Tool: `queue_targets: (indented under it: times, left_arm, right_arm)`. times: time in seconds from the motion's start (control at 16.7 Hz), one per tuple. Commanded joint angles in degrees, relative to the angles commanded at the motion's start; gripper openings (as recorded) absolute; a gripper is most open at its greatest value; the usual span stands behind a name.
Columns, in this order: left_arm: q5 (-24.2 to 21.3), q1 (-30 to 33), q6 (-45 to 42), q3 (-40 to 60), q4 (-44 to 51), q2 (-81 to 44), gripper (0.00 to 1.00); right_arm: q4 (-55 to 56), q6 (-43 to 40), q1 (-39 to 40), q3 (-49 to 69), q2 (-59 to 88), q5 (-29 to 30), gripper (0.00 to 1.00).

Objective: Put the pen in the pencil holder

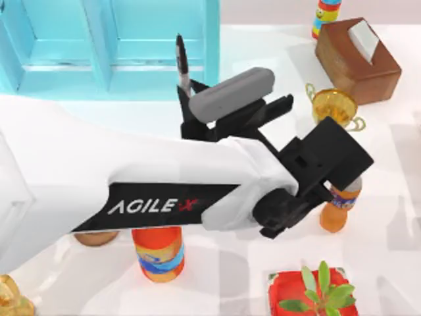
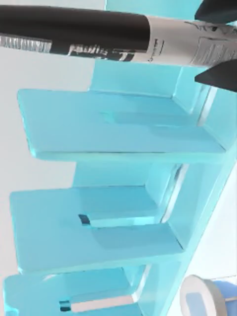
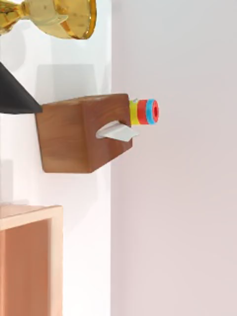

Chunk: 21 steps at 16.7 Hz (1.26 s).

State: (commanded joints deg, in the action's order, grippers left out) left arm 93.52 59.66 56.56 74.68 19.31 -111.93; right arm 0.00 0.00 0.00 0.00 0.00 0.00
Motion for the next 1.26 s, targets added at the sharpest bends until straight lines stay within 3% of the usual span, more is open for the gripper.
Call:
queue_targets:
  times: [0.12,0.9,1.26]
  left_arm:
    - [0.00,0.00,0.00,0.00,0.00,0.00,0.00]
    - [0.00,0.00,0.00,0.00,0.00,0.00,0.98]
    - [0.00,0.00,0.00,0.00,0.00,0.00,1.00]
  right_arm:
    - [0.00,0.00,0.00,0.00,0.00,0.00,1.00]
    - [0.00,0.00,0.00,0.00,0.00,0.00,1.00]
    - [0.00,0.00,0.00,0.00,0.00,0.00,1.00]
